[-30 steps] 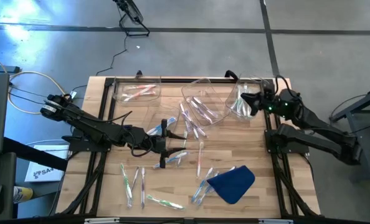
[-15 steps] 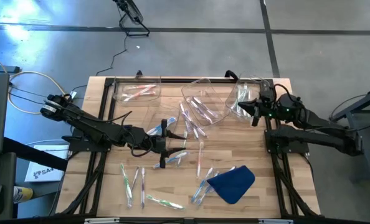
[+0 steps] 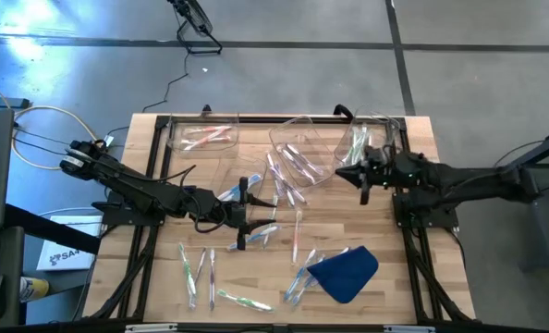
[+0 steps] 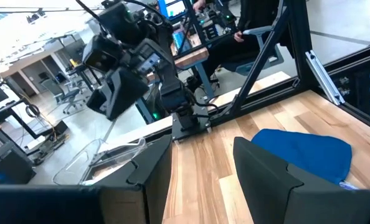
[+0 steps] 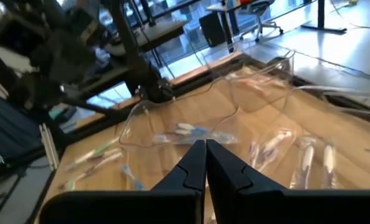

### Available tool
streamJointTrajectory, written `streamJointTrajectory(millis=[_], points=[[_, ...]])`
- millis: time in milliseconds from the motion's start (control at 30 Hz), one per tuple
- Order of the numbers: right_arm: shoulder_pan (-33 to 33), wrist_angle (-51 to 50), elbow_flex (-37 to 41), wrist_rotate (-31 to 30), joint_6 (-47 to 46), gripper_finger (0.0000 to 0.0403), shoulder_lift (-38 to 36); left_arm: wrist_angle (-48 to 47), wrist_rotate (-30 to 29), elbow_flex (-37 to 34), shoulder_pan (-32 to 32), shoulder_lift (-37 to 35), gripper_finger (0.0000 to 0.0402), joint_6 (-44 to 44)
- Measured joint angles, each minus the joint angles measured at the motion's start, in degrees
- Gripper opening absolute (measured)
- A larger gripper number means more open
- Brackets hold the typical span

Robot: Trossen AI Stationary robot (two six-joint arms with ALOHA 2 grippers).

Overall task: Pick & Place Toothbrushes
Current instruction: Put the blue toothbrush into the bottom transparent bin

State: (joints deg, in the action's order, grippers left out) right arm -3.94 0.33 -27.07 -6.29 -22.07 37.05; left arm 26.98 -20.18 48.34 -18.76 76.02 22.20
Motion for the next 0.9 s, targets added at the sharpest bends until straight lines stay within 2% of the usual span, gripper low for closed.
streamJointTrajectory(millis=[100,567,900], points=[[2.9,3.3,0.0,-1.7,1.2,0.0004,3.9,0.0,0.0,0.0,0.0,0.0,0.0167,0.0],[12.6,23.5,0.0,-1.7,1.4,0.0004,22.1,0.0,0.0,0.0,0.0,0.0,0.0167,0.0],[18.7,28.8,0.0,-1.7,1.1,0.0004,30.6,-2.1,0.4,0.0,0.0,0.0,0.0167,-0.7]])
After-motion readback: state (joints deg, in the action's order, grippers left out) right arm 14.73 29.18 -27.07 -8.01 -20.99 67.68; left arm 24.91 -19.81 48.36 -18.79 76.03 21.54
